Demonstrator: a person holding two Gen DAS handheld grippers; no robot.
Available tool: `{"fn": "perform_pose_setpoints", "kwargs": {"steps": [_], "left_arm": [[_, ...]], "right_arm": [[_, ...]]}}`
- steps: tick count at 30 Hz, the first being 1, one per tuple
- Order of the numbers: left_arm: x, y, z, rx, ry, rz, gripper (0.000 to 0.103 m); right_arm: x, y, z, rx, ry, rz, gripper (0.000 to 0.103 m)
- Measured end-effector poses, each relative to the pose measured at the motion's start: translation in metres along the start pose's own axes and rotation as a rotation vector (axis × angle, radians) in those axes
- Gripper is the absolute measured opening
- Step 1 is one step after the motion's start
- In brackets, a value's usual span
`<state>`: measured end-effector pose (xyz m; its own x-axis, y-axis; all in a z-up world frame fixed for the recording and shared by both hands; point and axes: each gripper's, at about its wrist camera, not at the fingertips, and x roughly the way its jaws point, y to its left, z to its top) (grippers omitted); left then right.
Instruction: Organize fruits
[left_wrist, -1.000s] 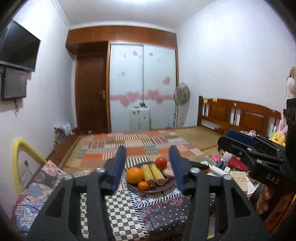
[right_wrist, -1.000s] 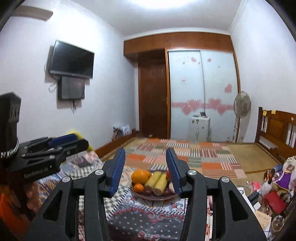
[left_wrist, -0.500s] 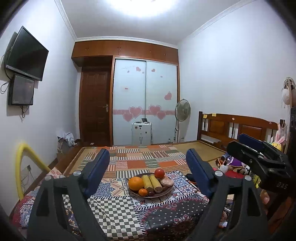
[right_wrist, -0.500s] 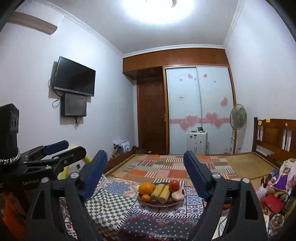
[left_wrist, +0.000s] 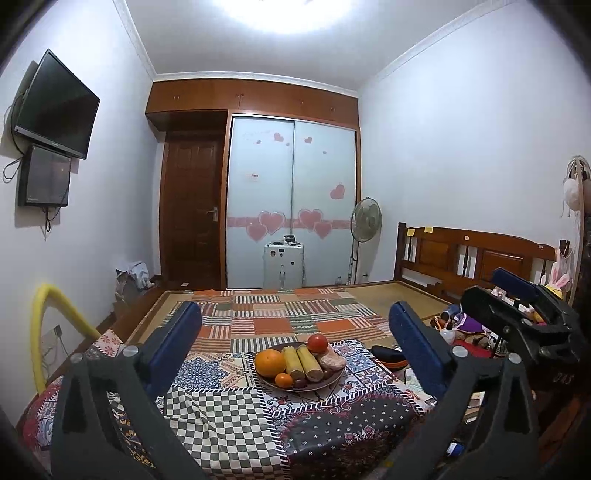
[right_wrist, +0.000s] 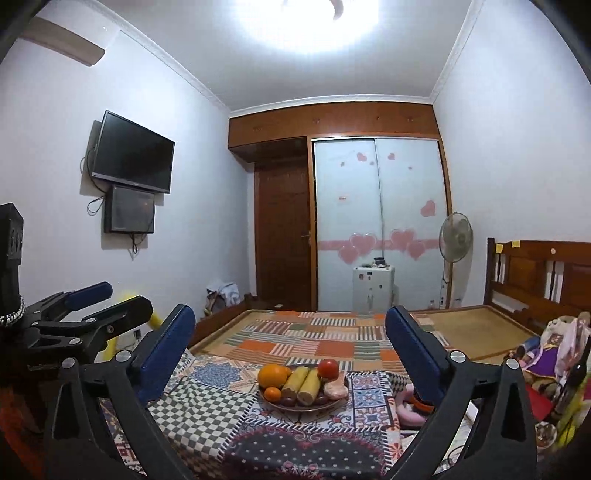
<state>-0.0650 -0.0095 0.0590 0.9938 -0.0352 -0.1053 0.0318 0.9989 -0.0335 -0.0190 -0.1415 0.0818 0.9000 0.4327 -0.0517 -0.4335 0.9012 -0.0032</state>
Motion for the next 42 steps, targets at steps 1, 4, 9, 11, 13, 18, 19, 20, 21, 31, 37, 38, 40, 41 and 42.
{"fn": "perform_pose_setpoints", "kwargs": {"steps": [1, 4, 9, 11, 13, 18, 19, 20, 21, 31, 37, 38, 40, 41, 42], "left_arm": [[0.0006, -0.0006, -0.0007, 0.001, 0.004, -0.003, 0.103], [0.0012, -0.0044, -0.0019, 0.009, 0.008, 0.000, 0.103], [0.0013, -0.0031, -0.0031, 0.005, 0.010, -0.005, 0.103], [0.0020, -0.0030, -0.0035, 0.004, 0.012, -0.006, 0.103], [0.0018, -0.0022, -0.0040, 0.005, 0.013, -0.006, 0.103], [0.0023, -0.0024, -0.0051, 0.002, 0.018, -0.013, 0.103], [0.0023, -0.0026, -0.0055, 0.002, 0.018, -0.014, 0.103], [0.0020, -0.0031, -0.0055, 0.003, 0.018, -0.017, 0.103], [0.0025, -0.0030, -0.0055, 0.003, 0.018, -0.018, 0.103], [0.0021, -0.0013, -0.0058, 0.001, 0.016, -0.042, 0.103], [0.0039, 0.0016, -0.0050, -0.015, 0.023, -0.049, 0.103], [0.0040, 0.0019, -0.0052, -0.016, 0.025, -0.051, 0.103], [0.0039, 0.0021, -0.0059, -0.016, 0.028, -0.053, 0.103], [0.0039, 0.0018, -0.0061, -0.015, 0.030, -0.053, 0.103], [0.0047, 0.0018, -0.0064, -0.014, 0.032, -0.055, 0.103]], "right_arm": [[0.0004, 0.0000, -0.0001, 0.001, 0.003, 0.001, 0.103], [-0.0001, -0.0005, -0.0011, 0.000, 0.008, -0.001, 0.103], [-0.0020, 0.0000, -0.0020, -0.001, 0.008, -0.009, 0.103], [-0.0033, 0.0002, -0.0018, -0.002, 0.007, -0.015, 0.103], [-0.0044, 0.0002, -0.0014, -0.002, 0.004, -0.022, 0.103], [-0.0071, -0.0004, -0.0003, 0.006, -0.002, -0.032, 0.103], [-0.0073, -0.0006, -0.0004, 0.008, -0.003, -0.034, 0.103], [-0.0077, -0.0007, -0.0002, 0.008, -0.002, -0.035, 0.103], [-0.0078, -0.0009, -0.0005, 0.008, -0.002, -0.036, 0.103], [-0.0073, -0.0016, 0.0011, 0.009, -0.006, -0.054, 0.103], [-0.0067, -0.0007, 0.0007, 0.007, -0.002, -0.061, 0.103], [-0.0069, -0.0007, 0.0009, 0.007, -0.002, -0.061, 0.103], [-0.0066, -0.0008, 0.0008, 0.007, -0.002, -0.060, 0.103], [-0.0066, -0.0008, 0.0007, 0.007, -0.001, -0.060, 0.103], [-0.0066, -0.0008, 0.0007, 0.007, -0.001, -0.060, 0.103]]}}
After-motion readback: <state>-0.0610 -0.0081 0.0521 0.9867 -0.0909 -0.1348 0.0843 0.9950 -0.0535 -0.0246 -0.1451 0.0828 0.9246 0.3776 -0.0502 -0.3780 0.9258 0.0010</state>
